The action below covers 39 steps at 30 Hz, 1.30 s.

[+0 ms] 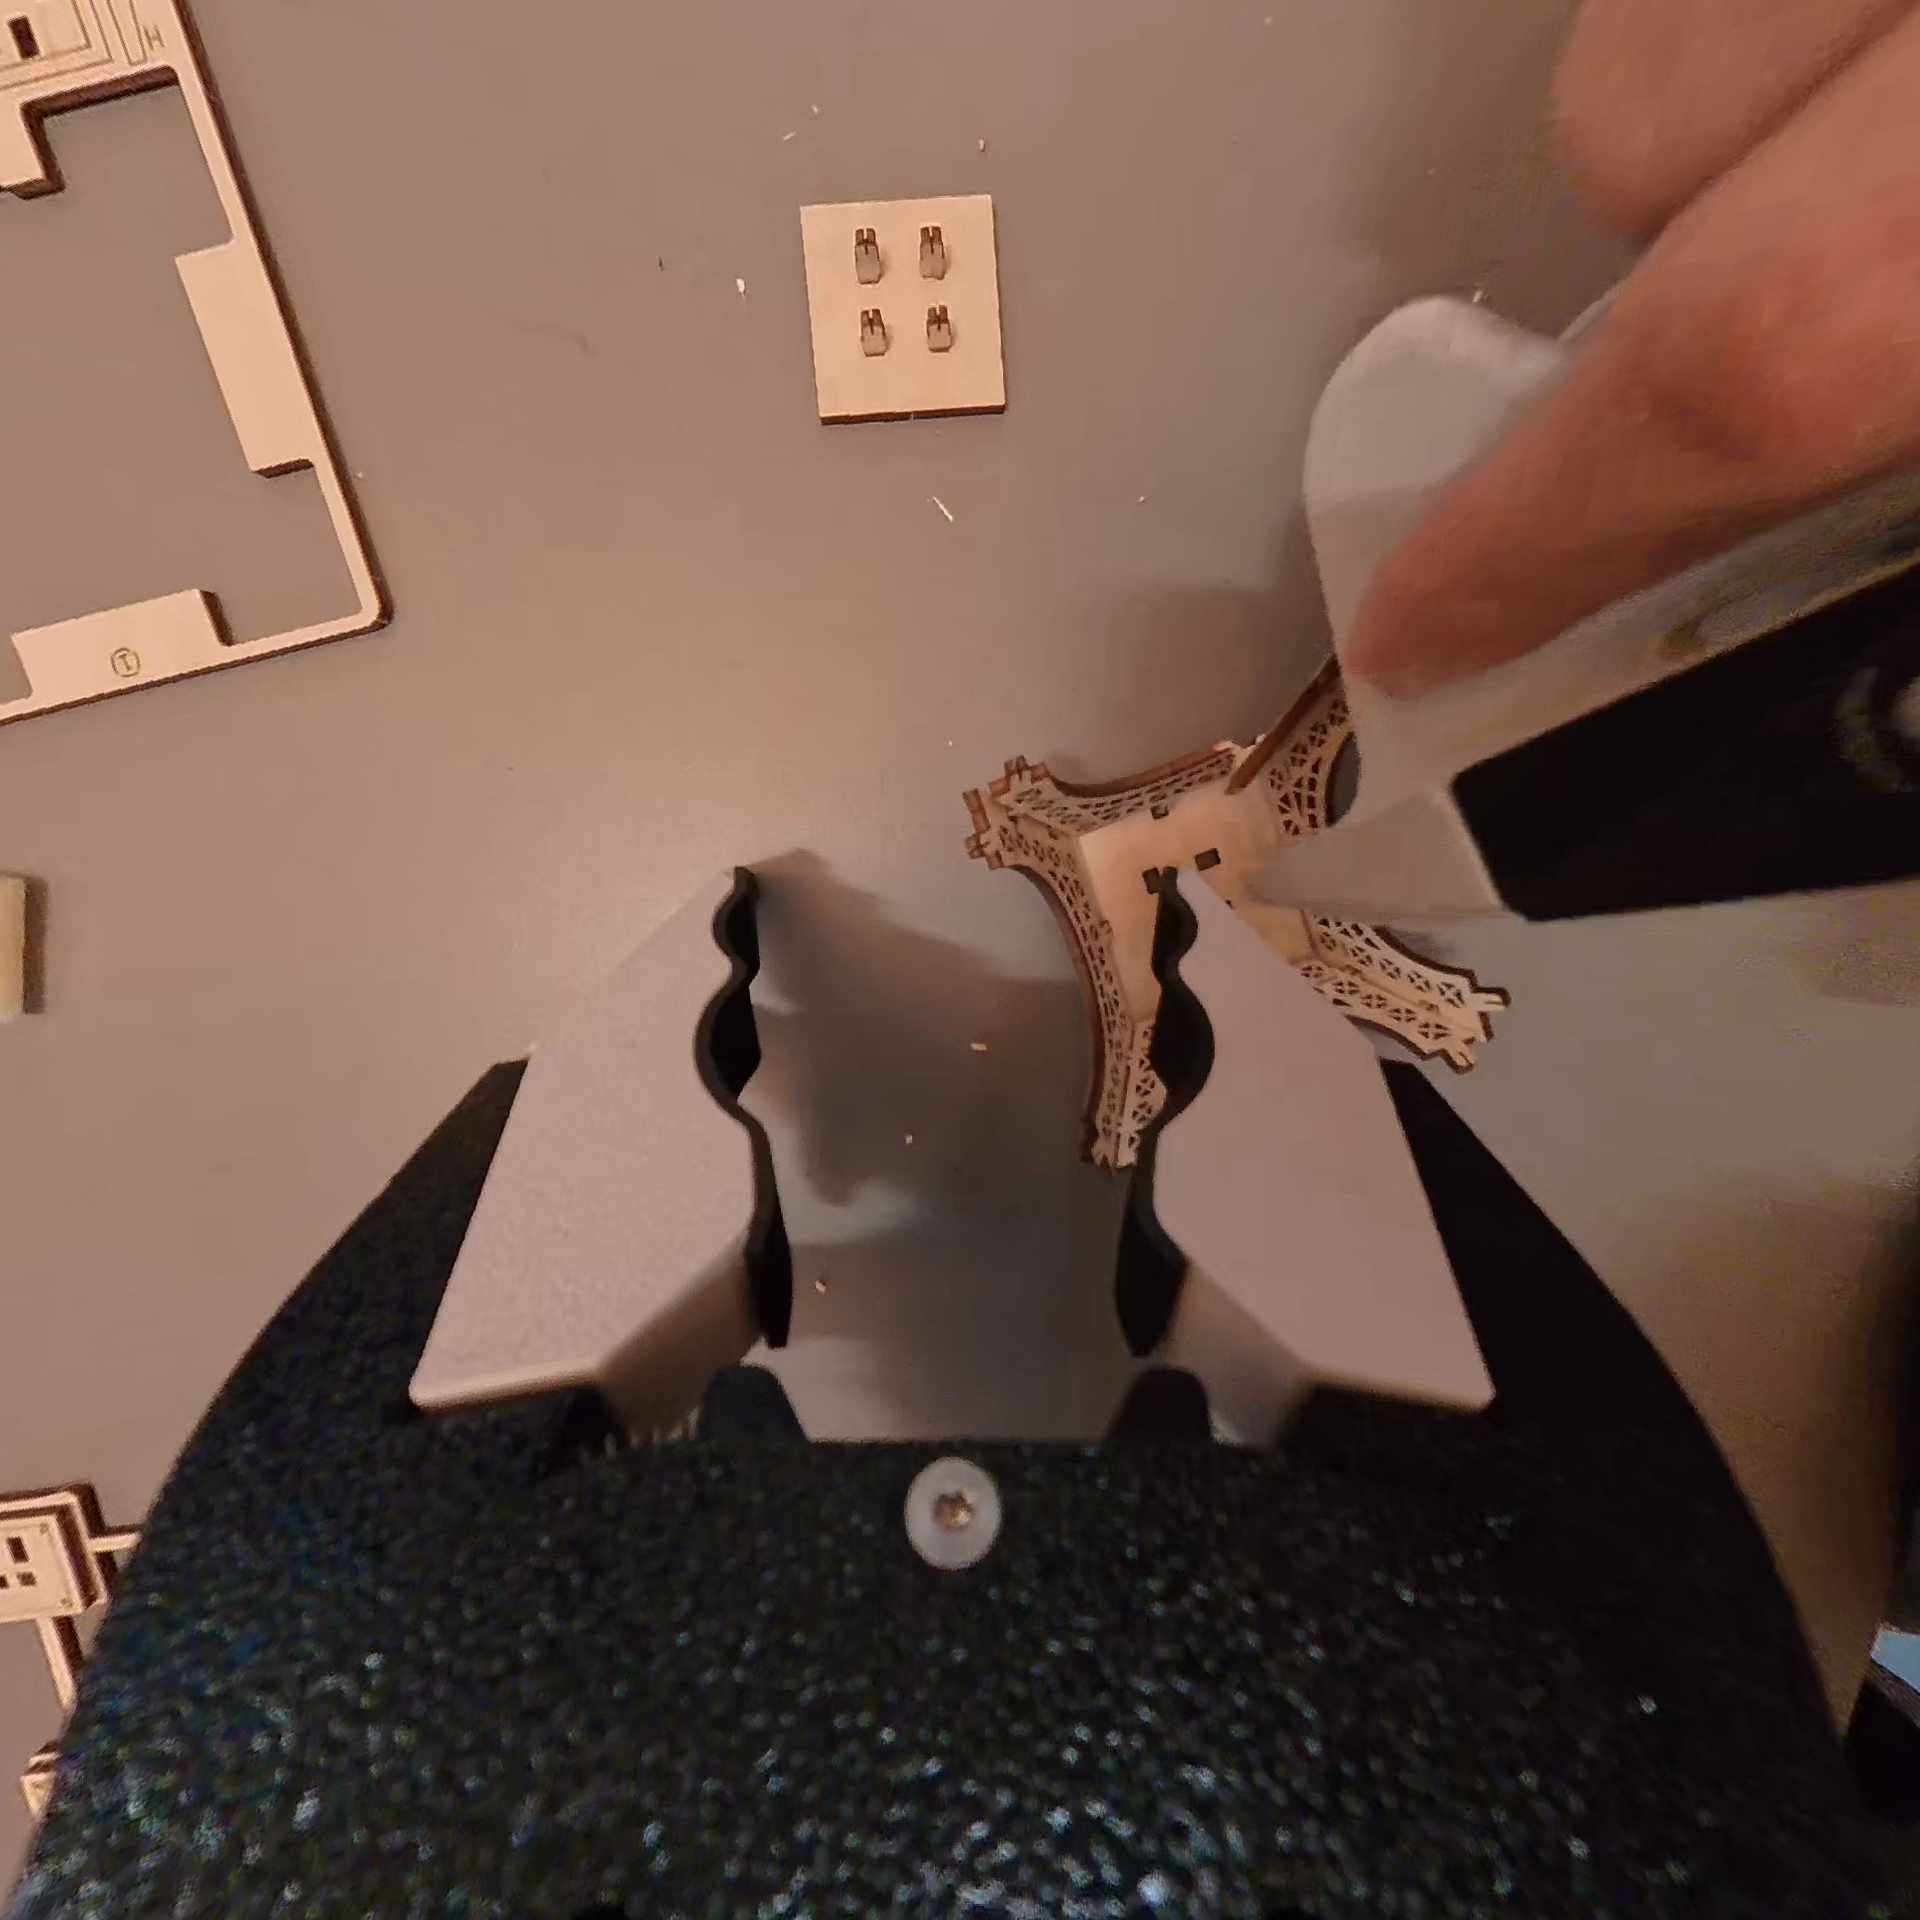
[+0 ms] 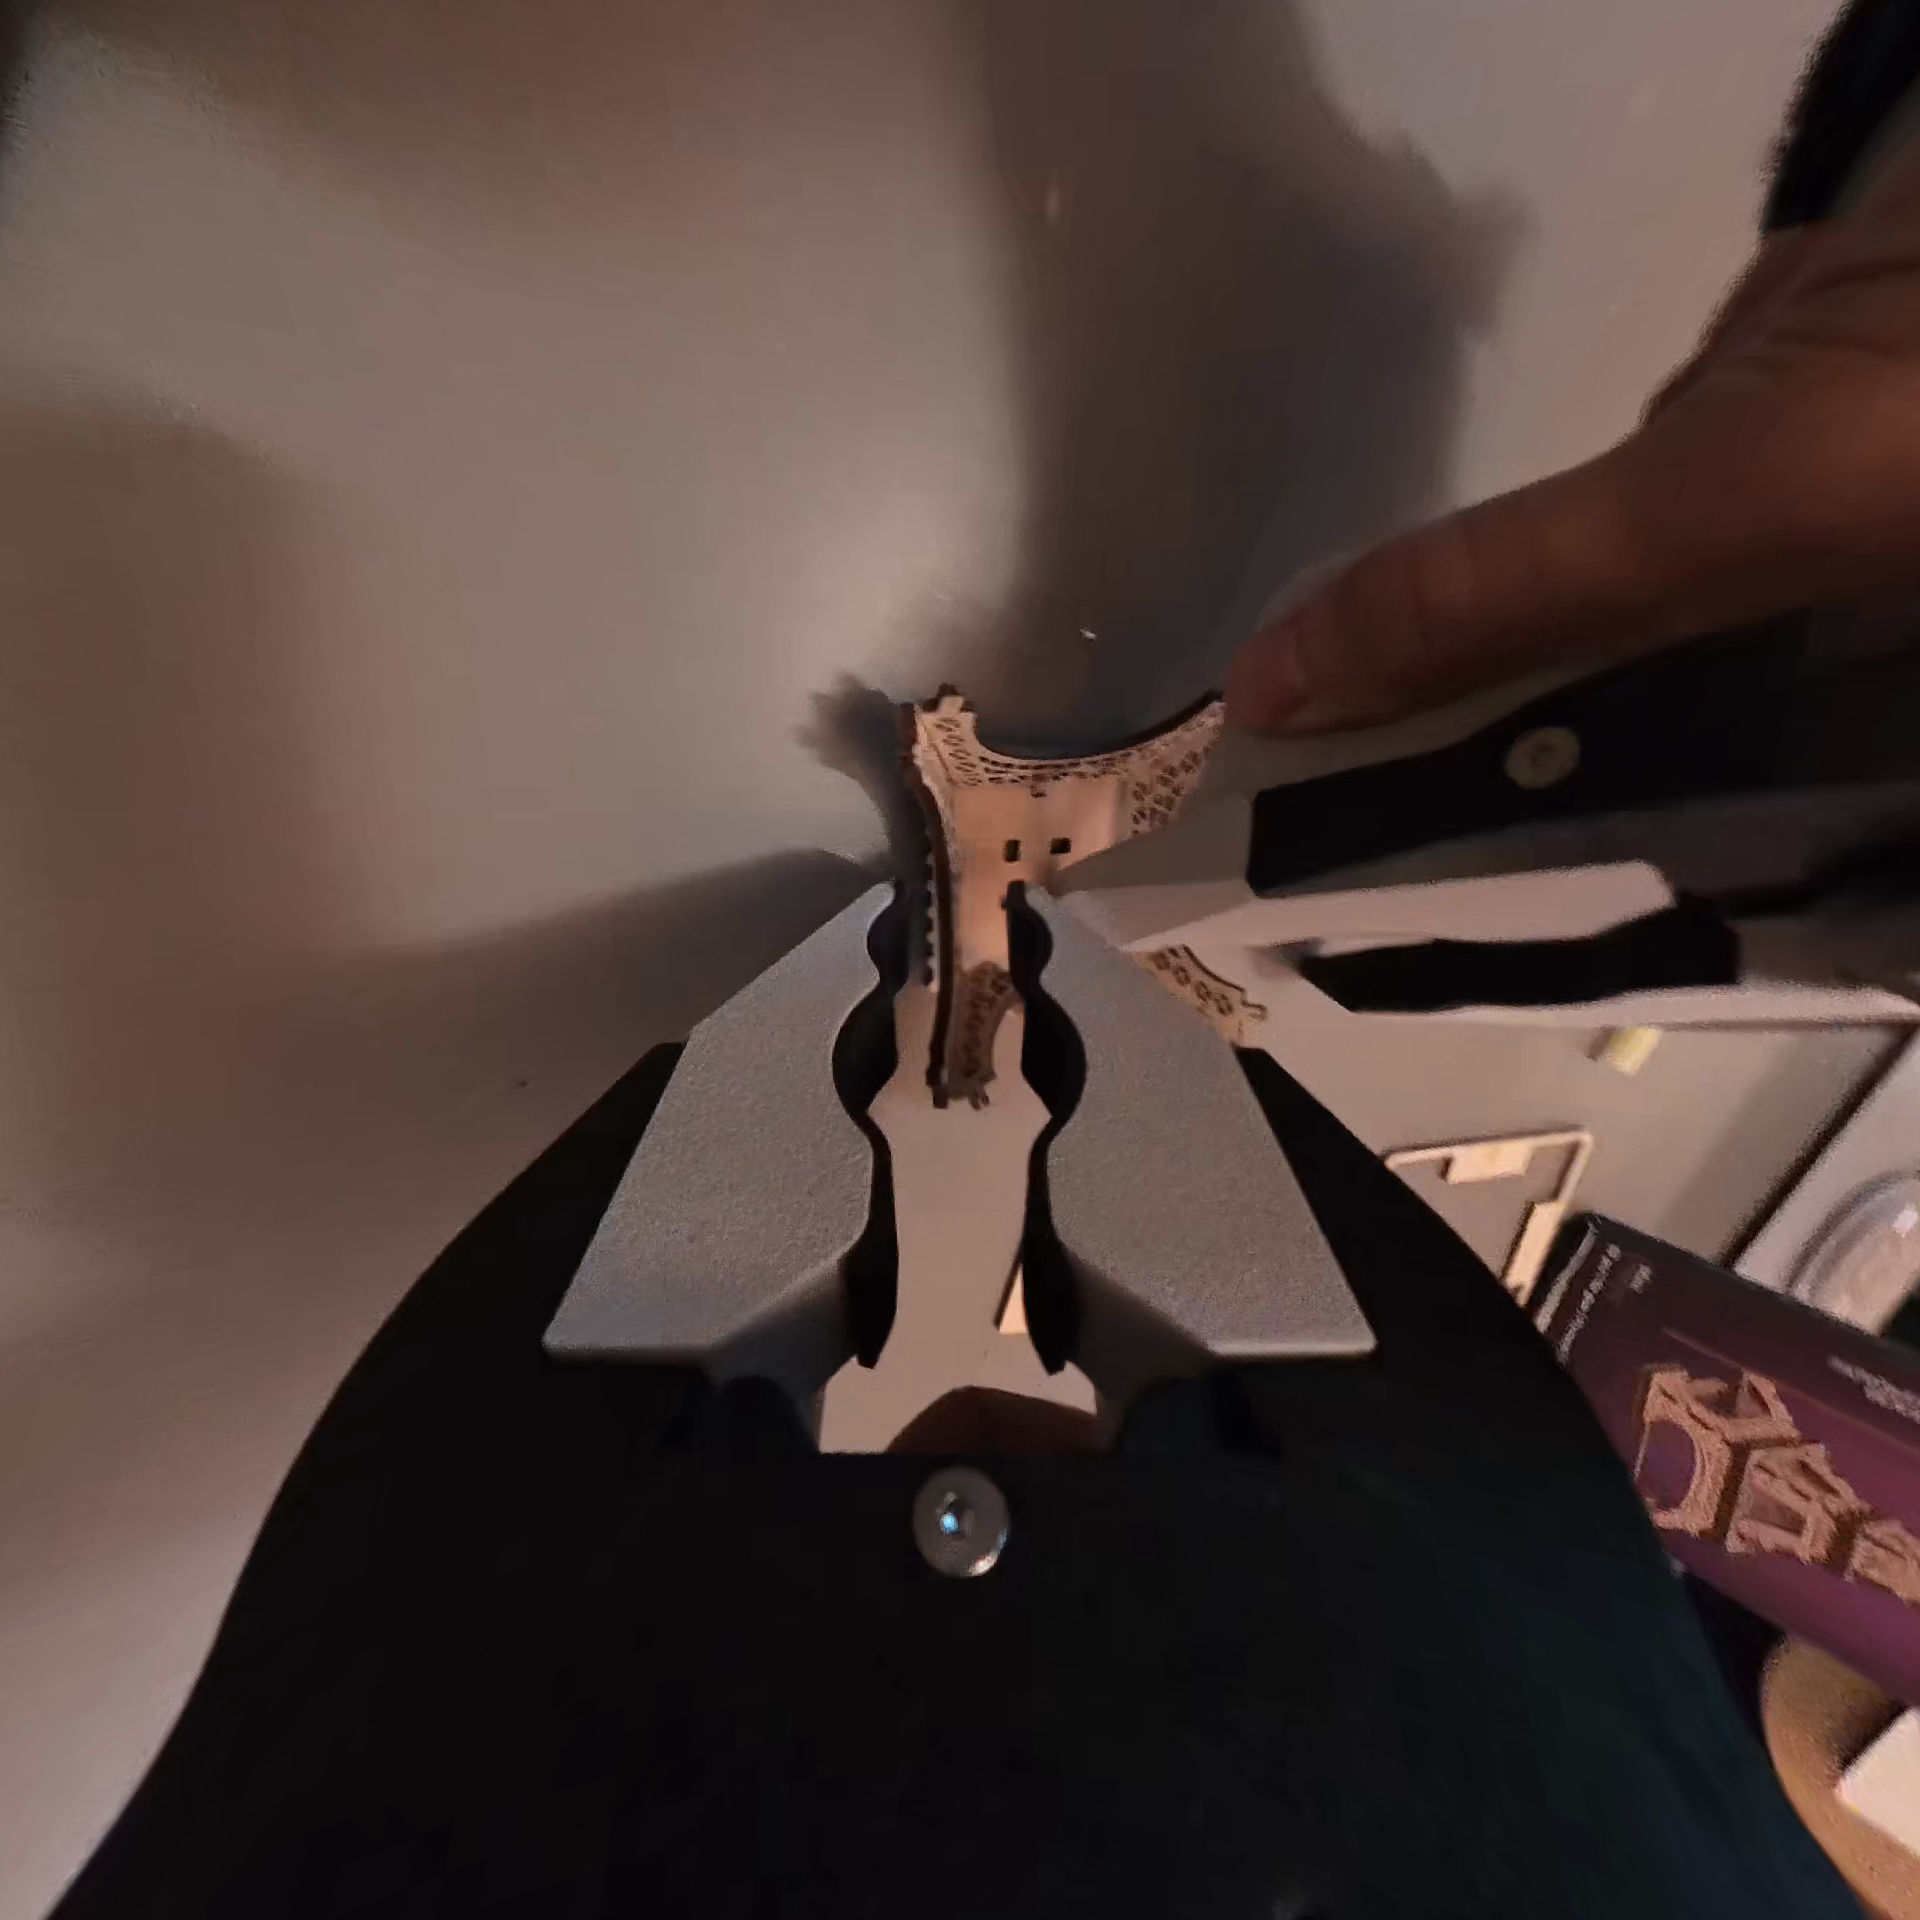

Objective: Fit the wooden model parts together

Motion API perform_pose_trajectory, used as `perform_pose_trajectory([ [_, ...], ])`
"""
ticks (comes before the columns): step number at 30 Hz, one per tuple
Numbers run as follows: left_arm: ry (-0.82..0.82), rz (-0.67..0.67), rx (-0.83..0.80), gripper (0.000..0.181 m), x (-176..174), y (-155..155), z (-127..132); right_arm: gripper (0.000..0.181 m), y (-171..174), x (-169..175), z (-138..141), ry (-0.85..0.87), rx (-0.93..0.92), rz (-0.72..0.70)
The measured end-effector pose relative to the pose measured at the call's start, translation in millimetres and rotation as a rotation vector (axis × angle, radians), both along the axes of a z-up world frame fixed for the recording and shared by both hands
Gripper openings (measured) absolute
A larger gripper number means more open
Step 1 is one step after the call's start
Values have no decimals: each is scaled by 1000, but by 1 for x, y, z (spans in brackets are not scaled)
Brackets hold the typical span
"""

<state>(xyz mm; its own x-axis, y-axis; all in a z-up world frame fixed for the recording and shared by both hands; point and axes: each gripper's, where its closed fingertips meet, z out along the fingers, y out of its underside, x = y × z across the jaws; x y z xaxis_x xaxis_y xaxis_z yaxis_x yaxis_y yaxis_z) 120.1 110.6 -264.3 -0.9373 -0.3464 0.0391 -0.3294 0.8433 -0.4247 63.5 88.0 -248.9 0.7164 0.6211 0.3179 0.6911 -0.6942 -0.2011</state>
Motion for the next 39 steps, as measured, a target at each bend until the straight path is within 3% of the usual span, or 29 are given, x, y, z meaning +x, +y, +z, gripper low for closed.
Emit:
perform_pose_trajectory([
  [8,0,-3,-1,75,0,0,0,0,-5,0,2,-54,45,41],
  [18,0,-5,-4,75,0,0,0,3,-2,0,-1,-78,51,72],
  [26,3,4,3,75,0,1,0,0,-4,-2,-4,-51,-55,90],
  [35,-1,-7,0,77,-1,-1,0,1,-5,-5,-4,5,-56,42],
  [39,0,-7,2,77,-1,-1,0,4,-7,-2,-9,-73,-73,80],
])
